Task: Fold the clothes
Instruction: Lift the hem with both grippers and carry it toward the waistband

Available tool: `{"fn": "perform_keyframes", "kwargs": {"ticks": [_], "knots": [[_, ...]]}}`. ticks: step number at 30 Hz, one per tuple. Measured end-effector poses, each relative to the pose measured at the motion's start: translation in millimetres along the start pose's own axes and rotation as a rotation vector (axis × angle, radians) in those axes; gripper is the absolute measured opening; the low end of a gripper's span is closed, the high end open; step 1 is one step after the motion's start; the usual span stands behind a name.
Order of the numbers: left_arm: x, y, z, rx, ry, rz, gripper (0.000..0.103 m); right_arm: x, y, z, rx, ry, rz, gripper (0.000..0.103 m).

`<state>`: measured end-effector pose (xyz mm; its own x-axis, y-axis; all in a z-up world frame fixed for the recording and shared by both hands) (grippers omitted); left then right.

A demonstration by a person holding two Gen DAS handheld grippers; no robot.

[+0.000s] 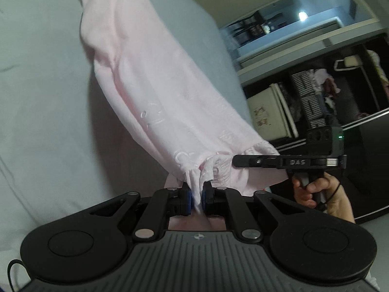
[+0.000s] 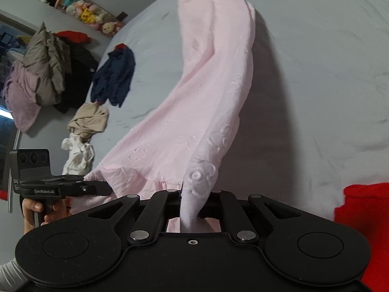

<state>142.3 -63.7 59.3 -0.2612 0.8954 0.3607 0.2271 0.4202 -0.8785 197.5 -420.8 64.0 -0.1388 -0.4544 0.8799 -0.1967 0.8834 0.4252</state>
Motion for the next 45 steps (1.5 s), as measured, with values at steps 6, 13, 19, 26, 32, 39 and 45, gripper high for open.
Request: {"fn": "perform_keyframes", "kwargs": {"ticks": [6,13,19,26,32,39,45], "knots": [[28.8,-25.0,6.5,-0.056,-0.027,0.013,0.007,13.3,34.7,18.8,0.022,-0.014,-0.083,0.004],[47.5,-37.0,21.1,-0.061,-0.006,-0.058,0.007,13.0,75.7,54.2,0.083,0.023,-0.066,0.004],[55.7,-57.8,35.9,-0.121,0.059,-0.104,0.007,23.0,117.0,87.4,0.163,0.039,-0.049,0.004],[61.1,-79.6,56.2,-0.154,0.09,-0.084,0.007,40.5,145.2,131.0,0.206,0.049,-0.071,0.004],[61.4,-77.5,54.9,-0.136,0.092,-0.08,0.007,43.0,145.4,146.5,0.178,0.044,-0.093,0.004],[83.6,-49.6,41.8,-0.1,0.079,-0.088,0.007,29.2,140.5,124.4,0.135,0.033,-0.09,0.004],[78.9,-28.5,24.5,-0.044,0.089,-0.092,0.007,8.7,128.1,98.6,0.09,0.044,-0.088,0.004]]}}
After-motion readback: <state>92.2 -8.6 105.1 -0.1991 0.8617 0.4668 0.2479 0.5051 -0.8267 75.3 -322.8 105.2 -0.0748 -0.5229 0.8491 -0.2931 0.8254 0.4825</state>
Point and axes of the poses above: each gripper's, at about its wrist camera, not at the fingertips, and x roughly against the way its jaws point, y to its left, z to its underside, the point moved 3 cm from there along -x, roughly the way its jaws point, and after that the axes turned 14 degrees about z, right-handed, at the moved point
